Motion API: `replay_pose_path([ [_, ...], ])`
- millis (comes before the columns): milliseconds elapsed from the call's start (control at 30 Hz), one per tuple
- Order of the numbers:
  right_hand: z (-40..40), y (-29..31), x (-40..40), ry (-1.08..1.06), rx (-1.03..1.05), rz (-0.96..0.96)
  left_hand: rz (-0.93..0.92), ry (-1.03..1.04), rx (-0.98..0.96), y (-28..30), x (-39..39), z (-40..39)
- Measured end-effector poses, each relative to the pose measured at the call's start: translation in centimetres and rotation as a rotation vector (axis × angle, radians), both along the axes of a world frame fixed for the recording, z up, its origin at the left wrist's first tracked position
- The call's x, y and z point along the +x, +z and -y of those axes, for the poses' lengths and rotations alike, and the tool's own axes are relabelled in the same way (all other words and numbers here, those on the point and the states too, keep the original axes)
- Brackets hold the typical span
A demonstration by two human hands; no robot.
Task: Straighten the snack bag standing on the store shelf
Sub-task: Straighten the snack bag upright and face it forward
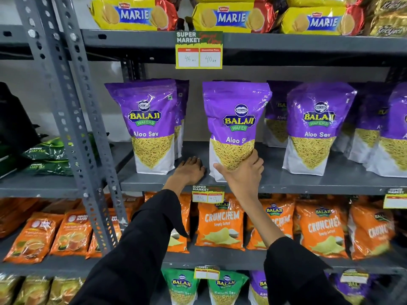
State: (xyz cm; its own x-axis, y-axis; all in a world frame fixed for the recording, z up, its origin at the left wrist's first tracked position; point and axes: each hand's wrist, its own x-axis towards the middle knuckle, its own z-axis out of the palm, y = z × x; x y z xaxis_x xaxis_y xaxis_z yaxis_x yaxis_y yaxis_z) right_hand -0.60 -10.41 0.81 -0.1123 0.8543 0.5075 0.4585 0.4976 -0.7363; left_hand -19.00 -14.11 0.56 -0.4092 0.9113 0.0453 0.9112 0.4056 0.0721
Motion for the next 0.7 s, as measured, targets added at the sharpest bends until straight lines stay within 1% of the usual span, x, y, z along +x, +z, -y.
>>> replay_pose_path([
  [100,0.0,-0.5,-0.1,0.005,-0.016,0.000,-0.058,-0.046,-0.066,-0.1,-0.4,0.0],
  [200,-0.3,-0.9,-0.4,0.006,-0.015,-0.021,-0.073,-0.043,-0.034,-0.4,-0.3,0.1],
  [367,-0.6,-1.2,-1.1,-0.004,-0.010,-0.055,-0.016,-0.018,0.035,-0.6,-0.1,0.2],
  [700,-1.8,-0.6,-2.4,-0.020,-0.030,-0.047,0.021,0.004,0.050,-0.9,-0.3,-0.1],
])
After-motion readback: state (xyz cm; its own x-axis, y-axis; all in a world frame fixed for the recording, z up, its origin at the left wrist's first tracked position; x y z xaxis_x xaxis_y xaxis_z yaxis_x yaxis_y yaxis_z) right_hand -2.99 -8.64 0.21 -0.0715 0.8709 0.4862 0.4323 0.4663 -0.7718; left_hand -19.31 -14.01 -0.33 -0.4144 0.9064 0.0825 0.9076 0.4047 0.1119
